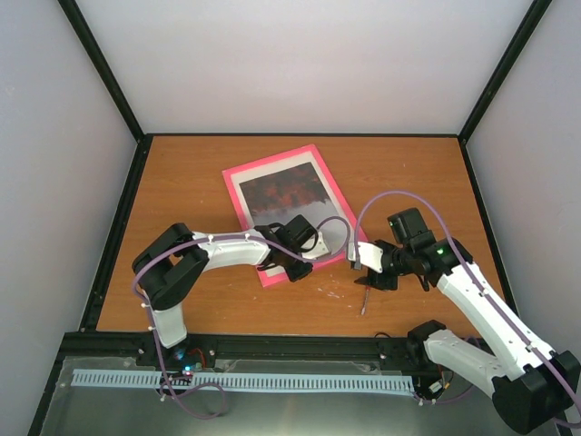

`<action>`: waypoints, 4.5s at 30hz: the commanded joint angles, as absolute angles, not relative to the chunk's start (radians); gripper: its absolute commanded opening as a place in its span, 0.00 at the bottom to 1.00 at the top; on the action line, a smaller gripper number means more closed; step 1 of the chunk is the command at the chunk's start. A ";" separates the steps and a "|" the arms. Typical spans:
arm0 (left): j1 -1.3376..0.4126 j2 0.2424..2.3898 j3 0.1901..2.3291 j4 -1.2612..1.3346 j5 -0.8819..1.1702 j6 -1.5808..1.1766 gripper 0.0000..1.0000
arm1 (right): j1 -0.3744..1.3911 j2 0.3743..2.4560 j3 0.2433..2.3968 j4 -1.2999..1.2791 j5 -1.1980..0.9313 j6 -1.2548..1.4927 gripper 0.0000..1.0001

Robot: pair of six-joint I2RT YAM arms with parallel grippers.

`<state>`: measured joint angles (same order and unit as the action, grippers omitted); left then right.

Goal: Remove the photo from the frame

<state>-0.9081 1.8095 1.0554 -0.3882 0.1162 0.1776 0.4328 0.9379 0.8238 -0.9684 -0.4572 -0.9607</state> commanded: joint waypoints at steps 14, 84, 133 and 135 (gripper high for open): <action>-0.915 1.739 1.207 -0.522 0.160 0.149 0.01 | 0.439 0.726 0.614 -0.617 -0.231 -1.262 0.57; -0.910 0.745 0.859 -0.387 0.095 0.351 0.76 | 0.156 0.992 1.147 -0.939 -0.453 -1.641 0.03; -0.544 1.131 1.163 -0.203 0.385 0.106 0.01 | 0.130 0.986 1.600 -1.074 -0.536 -0.989 0.69; -0.491 1.143 1.199 -0.219 0.422 0.046 0.01 | 0.130 1.007 1.611 -1.089 -0.531 -0.942 0.69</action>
<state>-0.6052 1.1271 1.0805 -0.1627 0.3035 0.2569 0.1280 0.9588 1.5787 -1.0420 -0.5346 -1.1046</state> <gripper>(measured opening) 0.215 0.690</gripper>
